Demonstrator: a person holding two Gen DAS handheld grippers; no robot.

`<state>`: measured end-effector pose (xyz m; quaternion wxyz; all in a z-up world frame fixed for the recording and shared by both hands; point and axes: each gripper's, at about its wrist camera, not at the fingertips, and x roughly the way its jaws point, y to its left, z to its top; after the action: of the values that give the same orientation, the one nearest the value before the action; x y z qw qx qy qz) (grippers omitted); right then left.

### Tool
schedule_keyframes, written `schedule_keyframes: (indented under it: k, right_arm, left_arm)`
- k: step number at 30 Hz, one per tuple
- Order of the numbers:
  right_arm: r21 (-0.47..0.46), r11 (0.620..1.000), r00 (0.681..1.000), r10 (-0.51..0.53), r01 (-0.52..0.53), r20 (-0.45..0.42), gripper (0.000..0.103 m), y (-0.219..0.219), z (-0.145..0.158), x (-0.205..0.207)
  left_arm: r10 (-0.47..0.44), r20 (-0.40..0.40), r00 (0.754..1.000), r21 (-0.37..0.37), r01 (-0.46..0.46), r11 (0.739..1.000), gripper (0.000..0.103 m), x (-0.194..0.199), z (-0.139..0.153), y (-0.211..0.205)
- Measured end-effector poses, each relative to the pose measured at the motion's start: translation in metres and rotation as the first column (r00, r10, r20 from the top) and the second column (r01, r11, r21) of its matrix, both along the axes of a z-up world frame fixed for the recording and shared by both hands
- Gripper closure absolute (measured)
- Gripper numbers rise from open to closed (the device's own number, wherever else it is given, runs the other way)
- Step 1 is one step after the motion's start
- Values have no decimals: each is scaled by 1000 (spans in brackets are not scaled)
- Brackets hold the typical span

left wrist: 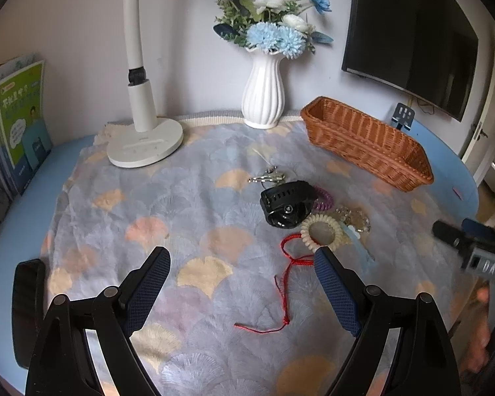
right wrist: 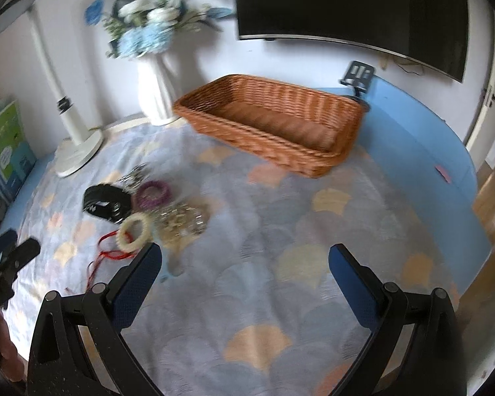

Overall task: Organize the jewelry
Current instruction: 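Move both tools toward the scattered jewelry on the cloth, then grasp the red string with the left tool while the right tool grasps the purple coil hair tie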

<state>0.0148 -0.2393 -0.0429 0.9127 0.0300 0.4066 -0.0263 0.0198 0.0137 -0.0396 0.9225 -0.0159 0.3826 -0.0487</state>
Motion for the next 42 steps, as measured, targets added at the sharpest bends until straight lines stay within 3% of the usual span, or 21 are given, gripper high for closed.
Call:
schedule_keyframes:
  k: [3, 7, 12, 15, 17, 20, 24, 30, 31, 34, 36, 38, 42]
  right_arm:
    - [9, 1000, 1000, -21, 21, 0, 2, -16, 0, 4]
    - [21, 1000, 1000, -15, 15, -16, 7, -23, -5, 10]
    - [76, 989, 991, 129, -127, -34, 14, -9, -8, 33]
    - [166, 943, 951, 304, -290, -62, 28, 5, -16, 71]
    - [193, 918, 925, 369, -346, -95, 49, 13, -25, 93]
    - [232, 888, 884, 437, -396, -164, 56, 26, -48, 133]
    - [282, 854, 851, 495, -438, -175, 61, 42, -60, 158]
    - [129, 840, 822, 542, -526, -175, 68, 80, -58, 165]
    - [72, 841, 822, 540, -536, -183, 71, 88, -60, 166]
    - [18, 833, 815, 545, -553, -196, 79, 98, -69, 168]
    - [-7, 832, 813, 541, -555, -214, 88, 102, -77, 169]
    - [-35, 827, 815, 544, -561, -202, 89, 103, -79, 167]
    - [-35, 838, 825, 528, -544, -202, 90, 96, -80, 164]
  left_arm:
    - [-38, -39, 999, -38, 37, 999, 15, 8, -6, -1]
    - [-79, -97, 992, -78, 72, 994, 25, 22, -19, -9]
    - [-85, -158, 984, -99, 70, 993, 29, 41, -37, -15]
    - [-75, -177, 981, -93, 59, 994, 36, 49, -45, -18]
    - [-65, -184, 981, -65, 54, 996, 37, 53, -50, -23]
    - [-61, -198, 978, -41, 54, 998, 51, 57, -56, -28]
    - [-48, -215, 975, -15, 46, 999, 58, 63, -65, -33]
    - [-53, -220, 974, -17, 50, 999, 62, 65, -70, -34]
    - [-55, -220, 974, -18, 52, 998, 62, 65, -70, -35]
    - [-59, -214, 975, 11, 63, 998, 63, 65, -71, -43]
    - [-65, -209, 976, 26, 72, 997, 71, 65, -71, -46]
    - [-83, -203, 976, 23, 89, 996, 91, 64, -70, -51]
    - [-92, -191, 977, 38, 101, 994, 100, 61, -70, -54]
